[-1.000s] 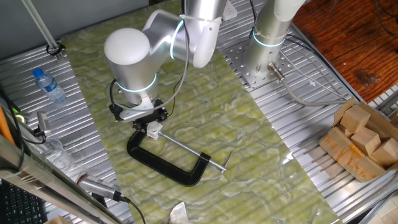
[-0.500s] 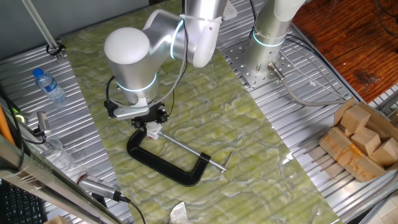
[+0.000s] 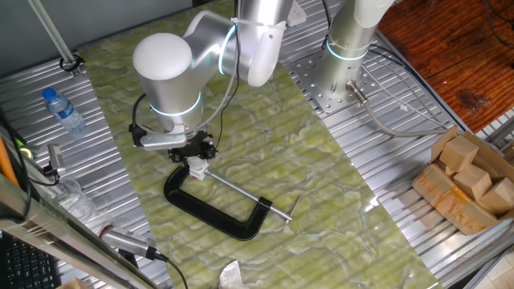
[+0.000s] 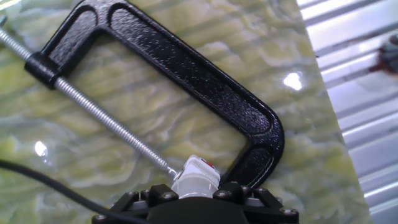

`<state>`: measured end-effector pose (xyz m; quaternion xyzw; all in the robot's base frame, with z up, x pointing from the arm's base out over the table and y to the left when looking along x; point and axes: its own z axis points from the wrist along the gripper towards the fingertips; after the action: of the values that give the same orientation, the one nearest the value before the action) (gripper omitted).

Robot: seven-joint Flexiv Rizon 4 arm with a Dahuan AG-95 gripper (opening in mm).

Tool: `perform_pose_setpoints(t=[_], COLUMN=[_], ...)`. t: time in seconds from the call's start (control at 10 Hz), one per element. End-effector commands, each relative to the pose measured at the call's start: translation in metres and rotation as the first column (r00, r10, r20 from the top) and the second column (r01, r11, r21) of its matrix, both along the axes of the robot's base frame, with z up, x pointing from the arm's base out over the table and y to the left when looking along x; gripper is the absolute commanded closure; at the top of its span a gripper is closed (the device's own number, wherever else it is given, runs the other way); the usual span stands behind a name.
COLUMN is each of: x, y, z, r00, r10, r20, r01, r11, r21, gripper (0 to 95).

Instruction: Take out the light bulb by rotating it

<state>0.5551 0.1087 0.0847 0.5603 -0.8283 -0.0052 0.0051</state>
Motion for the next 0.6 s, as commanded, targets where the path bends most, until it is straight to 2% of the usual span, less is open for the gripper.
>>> perform_pose_setpoints(t=[0.1, 0.6], x=[0.0005, 0.0005], y=[-0.0012, -0.0012], z=[-0.0003, -0.0002], r00=[0.999, 0.989], r10=[-0.048, -0.149], r20=[0.000, -0.001], r01=[0.048, 0.149], r11=[0.999, 0.989], r21=[0.001, -0.002], gripper=[38.0, 38.0])
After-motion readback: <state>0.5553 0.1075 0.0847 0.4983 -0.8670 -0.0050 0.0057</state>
